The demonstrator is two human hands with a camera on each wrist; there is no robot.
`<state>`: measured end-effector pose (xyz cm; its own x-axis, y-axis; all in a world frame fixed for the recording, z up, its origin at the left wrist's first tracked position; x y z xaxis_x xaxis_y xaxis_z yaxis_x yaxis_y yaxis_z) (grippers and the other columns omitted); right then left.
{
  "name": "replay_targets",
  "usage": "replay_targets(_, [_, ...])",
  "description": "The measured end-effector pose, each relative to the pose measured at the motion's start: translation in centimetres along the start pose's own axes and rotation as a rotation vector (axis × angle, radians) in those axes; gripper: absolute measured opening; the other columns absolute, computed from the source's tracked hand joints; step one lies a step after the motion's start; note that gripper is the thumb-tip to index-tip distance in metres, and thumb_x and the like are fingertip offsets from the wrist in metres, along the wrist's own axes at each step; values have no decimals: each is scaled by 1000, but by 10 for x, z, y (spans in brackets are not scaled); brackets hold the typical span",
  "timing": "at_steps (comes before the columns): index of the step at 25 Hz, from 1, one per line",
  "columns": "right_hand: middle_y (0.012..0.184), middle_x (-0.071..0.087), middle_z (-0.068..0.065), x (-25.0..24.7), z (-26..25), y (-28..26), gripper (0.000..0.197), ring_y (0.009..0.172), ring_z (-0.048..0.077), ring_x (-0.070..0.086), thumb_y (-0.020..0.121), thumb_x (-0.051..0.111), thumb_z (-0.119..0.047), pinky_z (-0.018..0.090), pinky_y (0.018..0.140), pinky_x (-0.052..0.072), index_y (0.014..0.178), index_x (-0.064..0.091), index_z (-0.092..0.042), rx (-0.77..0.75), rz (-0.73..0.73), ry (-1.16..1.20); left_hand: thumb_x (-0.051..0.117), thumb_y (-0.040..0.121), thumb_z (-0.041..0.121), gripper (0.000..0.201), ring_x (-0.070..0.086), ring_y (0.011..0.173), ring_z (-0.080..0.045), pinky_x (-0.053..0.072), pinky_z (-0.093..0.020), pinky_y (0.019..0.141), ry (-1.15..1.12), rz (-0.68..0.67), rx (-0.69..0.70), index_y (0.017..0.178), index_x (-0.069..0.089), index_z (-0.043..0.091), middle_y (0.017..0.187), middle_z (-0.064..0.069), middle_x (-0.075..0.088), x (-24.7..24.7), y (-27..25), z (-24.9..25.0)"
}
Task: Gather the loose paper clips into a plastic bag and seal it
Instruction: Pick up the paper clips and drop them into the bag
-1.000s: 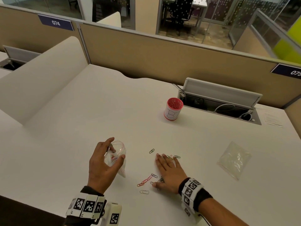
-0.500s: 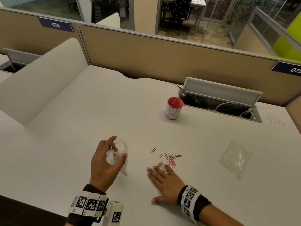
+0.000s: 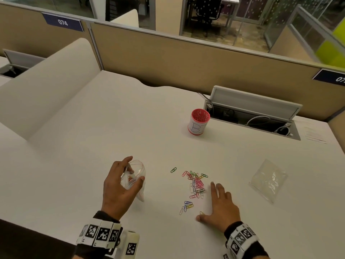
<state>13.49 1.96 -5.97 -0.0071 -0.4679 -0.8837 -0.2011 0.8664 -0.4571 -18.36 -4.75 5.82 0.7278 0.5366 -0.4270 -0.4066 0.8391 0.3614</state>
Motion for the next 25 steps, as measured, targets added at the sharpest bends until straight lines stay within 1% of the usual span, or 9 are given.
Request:
replay_targets(3, [156,1,5,6,-8,8,134,137,29,24,57,67,-75,36,101,44,149,-12,-19,58,-3,89,62,71,41,60,54,92,-4,42,-8,81,-10,-18,4,123,55,13,95,2,55,8,0,4])
replay_targets(5, [153,5,6,0,-17,23,132,135,29,27,59,72,-69,35,103,43,150,-6,-17,49,21,153,62,71,41,59,54,93,-4,42,-9,82,-9,-23,7,123,54,14,94,0,56,11,1,7])
replay_targets(8, [148,14,7,-16,-24,51,117,129,28,33,63,77,-58,35,100,44,150,8,-21,33,49,247,62,71,41,58,54,93,-3,42,-8,81,-1,-25,15,123,54,16,95,1,56,12,4,11])
replay_targets(10, [141,23,7,-29,-31,67,102,123,27,38,66,78,-50,35,98,45,146,21,-24,-23,40,227,62,71,40,57,54,92,-3,41,-7,82,3,-16,19,123,54,16,95,1,56,9,6,11])
replay_targets(14, [125,36,4,-35,-54,73,64,110,25,45,76,74,-35,34,95,45,132,45,-30,-227,1,169,63,70,40,58,54,90,-4,40,-8,82,-1,9,13,122,55,16,93,2,56,5,8,10])
replay_targets(18, [119,50,1,-26,-65,59,28,105,22,53,89,61,-21,28,90,44,116,63,-20,-398,63,174,62,70,39,57,54,90,-4,40,-8,82,0,20,13,122,55,16,93,1,56,5,8,11])
replay_targets(20, [115,56,4,-22,-65,54,25,102,24,57,93,56,-20,28,88,45,115,66,-14,-434,106,153,62,70,39,57,54,90,-4,40,-8,82,-3,18,10,122,55,16,94,2,56,7,8,11])
replay_targets(22, [112,59,6,-23,-63,53,25,97,25,60,94,52,-18,27,85,45,113,68,-12,-419,146,138,62,70,40,57,54,91,-5,40,-8,81,-8,11,5,122,55,16,95,2,56,10,7,11])
replay_targets(25, [108,64,3,-34,-52,53,24,97,22,62,94,52,-19,23,82,42,110,69,-15,-345,201,147,62,70,41,57,54,90,-7,42,-9,79,-14,-17,10,121,55,18,94,2,56,16,4,14])
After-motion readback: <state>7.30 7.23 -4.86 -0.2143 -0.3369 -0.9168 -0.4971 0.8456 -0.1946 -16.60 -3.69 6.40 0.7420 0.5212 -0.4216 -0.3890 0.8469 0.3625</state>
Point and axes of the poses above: each hand's wrist, its own y-axis towards the middle knuckle, its own x-axis out of the palm, z = x × y, the point moved 7 cm from there along y, towards the middle knuckle
